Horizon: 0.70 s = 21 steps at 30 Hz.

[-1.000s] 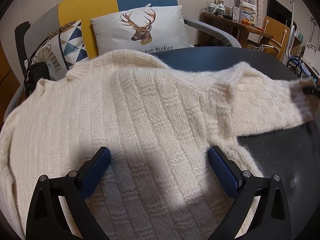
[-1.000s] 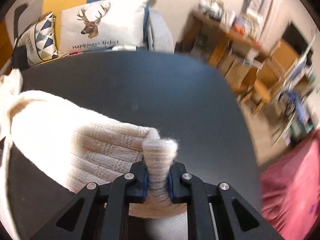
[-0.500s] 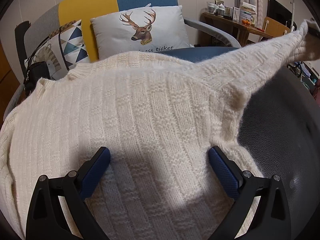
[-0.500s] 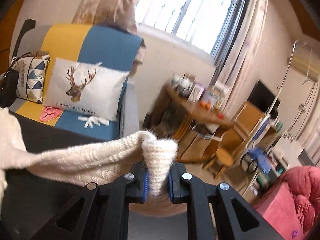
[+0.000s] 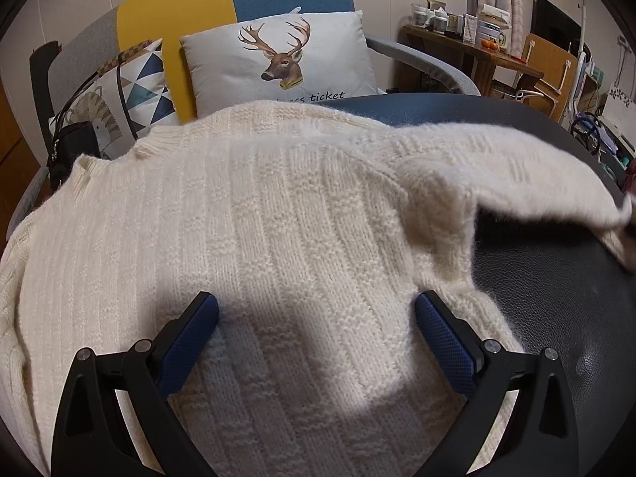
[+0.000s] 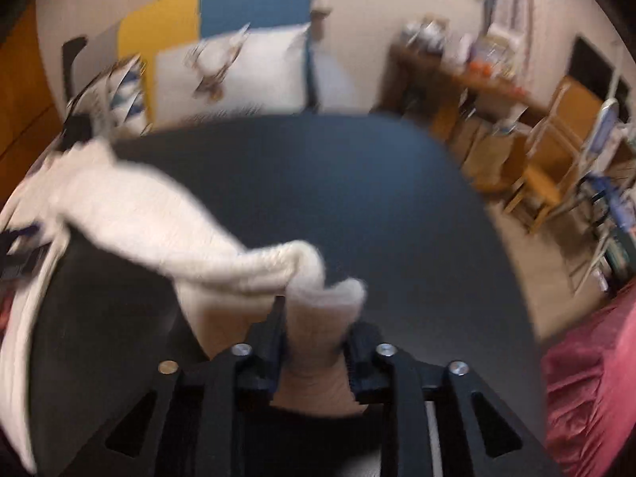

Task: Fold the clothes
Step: 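Grasp a sweater sleeve cuff with the right tool and lift it, then lay the held sleeve flat on the table and open the right tool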

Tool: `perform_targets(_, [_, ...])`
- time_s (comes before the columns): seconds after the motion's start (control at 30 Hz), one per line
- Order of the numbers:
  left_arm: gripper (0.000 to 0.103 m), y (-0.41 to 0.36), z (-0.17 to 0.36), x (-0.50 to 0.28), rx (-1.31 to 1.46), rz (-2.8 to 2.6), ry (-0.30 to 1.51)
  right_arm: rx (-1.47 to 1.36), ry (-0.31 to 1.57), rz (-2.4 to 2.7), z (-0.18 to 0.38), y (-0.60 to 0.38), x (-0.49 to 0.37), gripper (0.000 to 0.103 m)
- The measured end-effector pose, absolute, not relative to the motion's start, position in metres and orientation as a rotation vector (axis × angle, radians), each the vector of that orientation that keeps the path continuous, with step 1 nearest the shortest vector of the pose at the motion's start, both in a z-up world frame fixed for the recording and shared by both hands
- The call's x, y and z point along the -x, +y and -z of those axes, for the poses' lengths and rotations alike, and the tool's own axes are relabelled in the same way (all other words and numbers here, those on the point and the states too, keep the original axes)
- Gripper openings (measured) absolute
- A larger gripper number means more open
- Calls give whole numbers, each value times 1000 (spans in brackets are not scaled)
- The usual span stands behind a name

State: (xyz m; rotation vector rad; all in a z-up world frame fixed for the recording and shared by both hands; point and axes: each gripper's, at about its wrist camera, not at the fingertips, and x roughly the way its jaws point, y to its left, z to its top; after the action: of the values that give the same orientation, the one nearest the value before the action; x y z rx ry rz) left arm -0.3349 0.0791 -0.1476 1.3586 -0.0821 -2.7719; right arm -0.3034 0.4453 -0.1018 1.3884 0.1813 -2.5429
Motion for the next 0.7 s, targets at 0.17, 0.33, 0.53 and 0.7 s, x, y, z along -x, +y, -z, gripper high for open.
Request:
perform_targets(0.17, [101, 79, 148, 335, -1359, 2771, -79, -1354, 110, 2451, 88, 449, 271, 27])
perform_targets(0.33, [101, 79, 148, 335, -1359, 2771, -81, -1323, -32, 2450, 68, 456, 265, 27])
perform_targets(0.53, [101, 79, 148, 335, -1359, 2771, -80, -1462, -13, 2421, 90, 451, 271, 27])
perform_targets(0.7, [101, 79, 148, 335, -1360, 2770, -78, -1548, 127, 2475, 96, 439, 291, 15])
